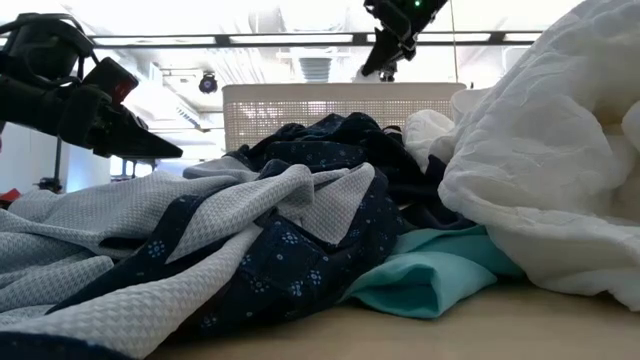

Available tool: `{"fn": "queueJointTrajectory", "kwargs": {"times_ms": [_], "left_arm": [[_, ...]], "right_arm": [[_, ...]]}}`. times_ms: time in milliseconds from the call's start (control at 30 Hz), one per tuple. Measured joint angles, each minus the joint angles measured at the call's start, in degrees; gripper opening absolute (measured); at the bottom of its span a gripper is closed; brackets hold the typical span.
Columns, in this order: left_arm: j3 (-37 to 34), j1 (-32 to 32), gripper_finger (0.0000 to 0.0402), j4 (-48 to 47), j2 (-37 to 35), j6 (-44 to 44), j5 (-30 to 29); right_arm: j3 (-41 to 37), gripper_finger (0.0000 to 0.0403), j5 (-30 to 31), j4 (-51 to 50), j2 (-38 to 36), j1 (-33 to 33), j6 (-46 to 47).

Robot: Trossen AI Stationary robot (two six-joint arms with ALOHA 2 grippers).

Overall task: Sort clothes
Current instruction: Put the white socks into the white bin

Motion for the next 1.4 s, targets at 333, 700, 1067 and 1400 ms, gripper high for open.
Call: {"fn": "queueJointTrajectory", "kwargs": {"times_ms": [333, 700, 1067, 1400], "left_arm": [[0.0, 0.01, 0.0021, 0.0, 0.0, -0.01, 0.0], [0.0, 0.01, 0.0021, 0.0, 0.0, -0.01, 0.0], [0.0, 0.0, 0.0021, -0.02, 0.0, 0.0, 0.0], [0.0, 0.0, 0.0021, 0.0, 0.0, 0.0, -0.02]], "right_arm": [[-1.11, 0.0005, 0.0, 1.39, 0.0, 0.0, 0.87], [-1.11, 0.0111, 0.02, 2.68, 0.0, 0.01, 1.01], [1.34, 0.0178, 0.02, 0.63, 0.0, 0.05, 3.0], [5.45, 0.0092, 0.06, -5.97, -0.32, 0.74, 2.36]]}}
